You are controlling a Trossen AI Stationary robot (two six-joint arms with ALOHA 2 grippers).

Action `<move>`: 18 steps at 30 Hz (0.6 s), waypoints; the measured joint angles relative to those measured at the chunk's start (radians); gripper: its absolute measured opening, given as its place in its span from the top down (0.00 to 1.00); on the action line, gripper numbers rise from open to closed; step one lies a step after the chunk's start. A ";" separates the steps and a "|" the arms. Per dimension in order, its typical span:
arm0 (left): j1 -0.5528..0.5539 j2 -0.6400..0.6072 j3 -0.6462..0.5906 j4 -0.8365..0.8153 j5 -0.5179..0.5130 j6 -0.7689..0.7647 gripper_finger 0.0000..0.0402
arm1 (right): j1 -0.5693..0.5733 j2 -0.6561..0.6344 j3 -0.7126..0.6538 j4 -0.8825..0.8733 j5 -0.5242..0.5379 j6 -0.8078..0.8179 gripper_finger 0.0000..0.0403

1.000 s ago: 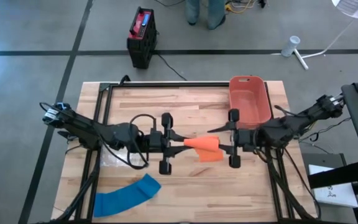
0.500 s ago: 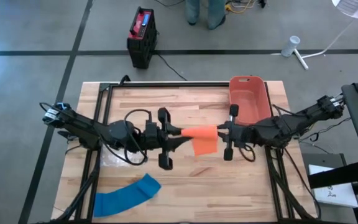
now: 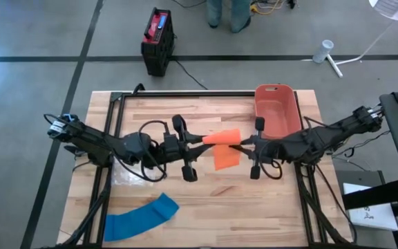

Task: Roll bandage
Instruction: Roll the orange bandage

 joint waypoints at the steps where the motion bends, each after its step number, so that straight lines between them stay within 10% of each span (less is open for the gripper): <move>1: 0.001 0.000 0.000 0.000 0.000 0.017 0.88 | 0.000 0.000 0.005 0.001 -0.014 0.001 0.91; 18: 0.003 0.000 0.000 -0.047 -0.002 0.155 0.87 | 0.024 -0.047 0.107 -0.152 -0.049 0.022 0.48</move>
